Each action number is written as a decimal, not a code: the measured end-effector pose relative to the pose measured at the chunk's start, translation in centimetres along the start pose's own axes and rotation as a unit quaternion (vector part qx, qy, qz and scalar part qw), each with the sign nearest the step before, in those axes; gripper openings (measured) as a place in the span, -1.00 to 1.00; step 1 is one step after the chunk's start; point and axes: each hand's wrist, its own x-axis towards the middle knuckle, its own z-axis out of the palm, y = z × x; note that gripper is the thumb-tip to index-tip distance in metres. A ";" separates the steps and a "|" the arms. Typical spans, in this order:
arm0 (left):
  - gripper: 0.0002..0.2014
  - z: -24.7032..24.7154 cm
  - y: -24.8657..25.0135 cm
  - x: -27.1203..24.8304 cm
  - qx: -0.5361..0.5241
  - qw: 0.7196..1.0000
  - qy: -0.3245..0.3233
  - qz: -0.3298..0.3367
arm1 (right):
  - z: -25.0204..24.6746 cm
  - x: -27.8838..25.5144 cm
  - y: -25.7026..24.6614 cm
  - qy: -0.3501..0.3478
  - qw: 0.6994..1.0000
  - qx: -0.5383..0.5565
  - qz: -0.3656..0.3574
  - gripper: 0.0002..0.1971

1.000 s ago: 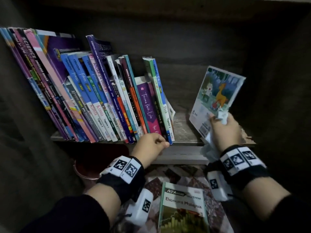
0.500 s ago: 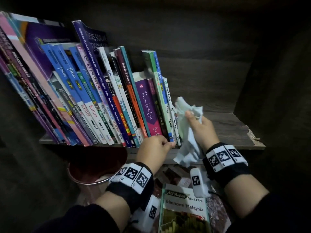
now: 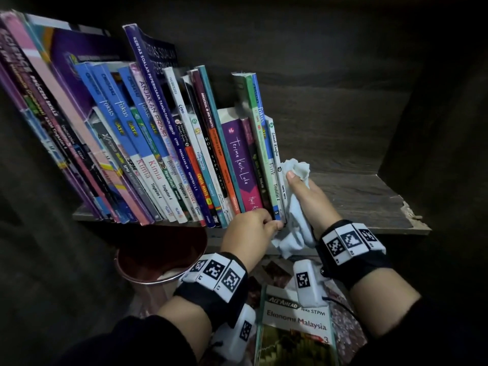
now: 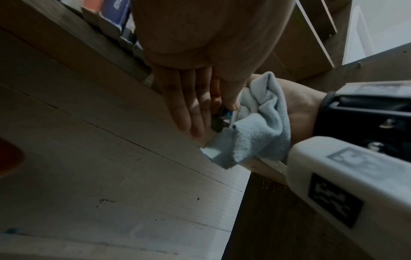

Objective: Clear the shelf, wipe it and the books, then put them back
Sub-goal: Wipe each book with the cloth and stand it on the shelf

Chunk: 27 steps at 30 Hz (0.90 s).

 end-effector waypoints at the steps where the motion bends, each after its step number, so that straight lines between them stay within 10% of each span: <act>1: -0.71 0.0 -0.1 -0.2 0.006 1.000 0.003 0.005 | -0.2 -0.2 0.1 -0.004 1.000 0.017 0.004 -0.71; 6: -0.55 0.2 -0.9 -1.2 0.034 0.999 -0.020 0.011 | -1.8 -2.5 0.2 0.083 0.995 0.048 0.000 -0.69; 12: -0.62 1.9 -3.2 -3.1 0.097 0.984 -0.141 -0.050 | -6.7 -6.1 0.7 -0.092 0.984 -0.058 0.143 -0.66; 18: -0.72 5.8 -6.8 -4.8 0.189 0.939 -0.263 -0.119 | -9.3 -6.4 8.9 -0.079 0.866 -0.422 0.257 -0.54; 23: -0.73 10.9 -10.2 -7.0 0.185 0.918 -0.301 -0.181 | -9.8 -7.5 16.9 0.048 0.845 -0.454 0.277 -0.43; 27: -0.67 15.5 -12.1 -9.6 0.164 0.903 -0.338 -0.210 | -8.8 -10.7 23.1 0.020 0.809 -0.481 0.337 -0.32</act>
